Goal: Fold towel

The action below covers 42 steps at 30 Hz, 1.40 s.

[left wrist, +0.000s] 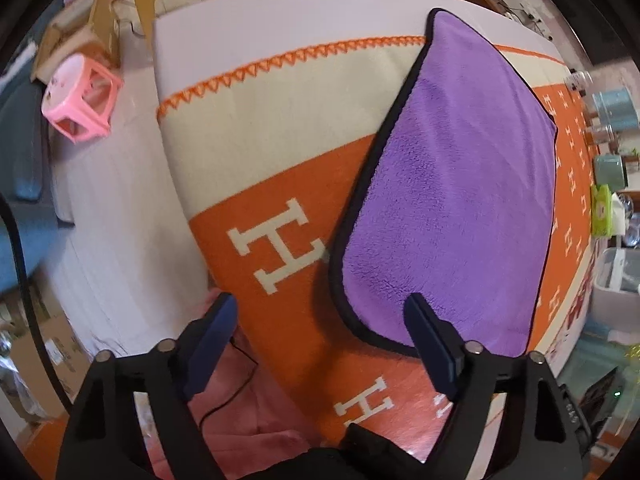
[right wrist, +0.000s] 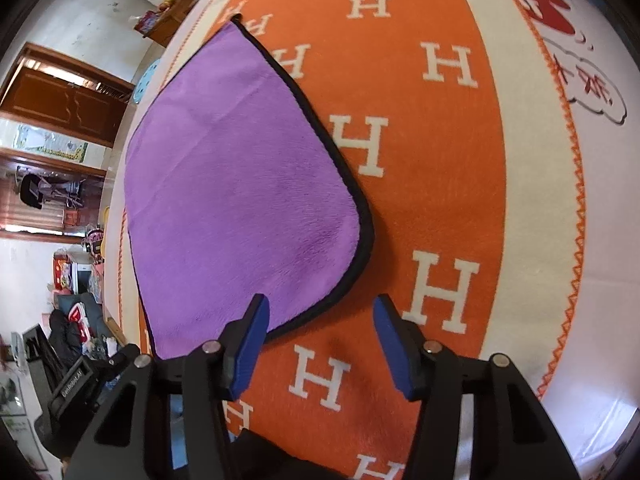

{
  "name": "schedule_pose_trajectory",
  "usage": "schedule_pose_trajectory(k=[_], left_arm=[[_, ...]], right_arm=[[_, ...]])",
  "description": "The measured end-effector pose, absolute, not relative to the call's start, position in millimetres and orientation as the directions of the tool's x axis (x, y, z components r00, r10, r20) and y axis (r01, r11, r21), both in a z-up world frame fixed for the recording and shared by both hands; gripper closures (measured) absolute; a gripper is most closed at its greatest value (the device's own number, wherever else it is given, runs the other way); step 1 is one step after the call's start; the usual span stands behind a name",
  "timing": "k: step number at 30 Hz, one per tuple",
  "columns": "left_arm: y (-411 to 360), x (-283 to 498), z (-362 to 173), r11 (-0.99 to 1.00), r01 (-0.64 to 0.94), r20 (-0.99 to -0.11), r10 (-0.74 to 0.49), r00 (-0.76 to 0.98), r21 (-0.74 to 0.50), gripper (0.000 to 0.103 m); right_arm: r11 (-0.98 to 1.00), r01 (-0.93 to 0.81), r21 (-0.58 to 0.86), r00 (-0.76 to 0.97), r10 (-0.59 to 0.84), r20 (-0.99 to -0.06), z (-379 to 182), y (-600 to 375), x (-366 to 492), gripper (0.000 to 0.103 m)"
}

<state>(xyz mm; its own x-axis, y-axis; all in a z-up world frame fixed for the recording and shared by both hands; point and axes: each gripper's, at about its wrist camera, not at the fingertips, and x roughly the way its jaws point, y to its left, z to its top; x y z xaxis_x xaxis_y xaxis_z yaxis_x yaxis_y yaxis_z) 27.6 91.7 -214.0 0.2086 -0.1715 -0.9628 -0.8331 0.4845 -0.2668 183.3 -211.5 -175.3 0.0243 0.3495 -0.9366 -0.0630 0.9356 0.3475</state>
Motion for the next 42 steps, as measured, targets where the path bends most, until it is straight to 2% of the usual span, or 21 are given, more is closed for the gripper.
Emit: schedule_pose_trajectory(k=[7,12,16,20,25,30,33,42], left_arm=[[92.7,41.0,-225.4,0.468,-0.833,-0.952,-0.211,0.220,-0.296,0.035],[94.3,48.4,-229.3,0.458,-0.836,-0.948,-0.239,0.212,-0.303,0.048],[92.6,56.8,-231.9,0.461,-0.831,-0.943,-0.258,0.210,-0.311,0.053],[90.5,63.1,-235.8,0.462,-0.829,-0.940,-0.276,0.202,-0.314,0.062],[89.0,66.5,-236.6,0.462,-0.833,-0.943,-0.271,0.194,-0.304,0.066],[91.9,62.9,-238.6,0.454,-0.845,-0.948,-0.264,0.176,-0.283,0.086],[93.9,59.1,-239.7,0.439,-0.852,-0.947,-0.265,0.181,-0.286,0.091],[95.6,49.6,-235.0,0.428,-0.853,-0.945,-0.261,0.198,-0.298,0.098]], right_arm=[[0.935,-0.013,0.354,-0.002,0.354,-0.935,-189.4,-214.0,193.5,0.062],[0.933,0.008,0.359,-0.006,0.359,-0.933,-195.8,-215.9,199.3,0.072],[0.932,0.018,0.363,-0.003,0.363,-0.932,-198.1,-215.1,202.0,0.080],[0.931,0.022,0.365,0.000,0.365,-0.931,-199.1,-217.3,203.7,0.083],[0.932,0.023,0.362,0.002,0.362,-0.932,-198.3,-219.0,205.1,0.086],[0.933,0.023,0.360,0.003,0.360,-0.933,-198.1,-219.0,205.9,0.092],[0.932,0.019,0.362,0.005,0.362,-0.932,-198.3,-219.0,206.1,0.095],[0.930,0.000,0.368,0.023,0.367,-0.930,-195.6,-217.8,205.3,0.099]])
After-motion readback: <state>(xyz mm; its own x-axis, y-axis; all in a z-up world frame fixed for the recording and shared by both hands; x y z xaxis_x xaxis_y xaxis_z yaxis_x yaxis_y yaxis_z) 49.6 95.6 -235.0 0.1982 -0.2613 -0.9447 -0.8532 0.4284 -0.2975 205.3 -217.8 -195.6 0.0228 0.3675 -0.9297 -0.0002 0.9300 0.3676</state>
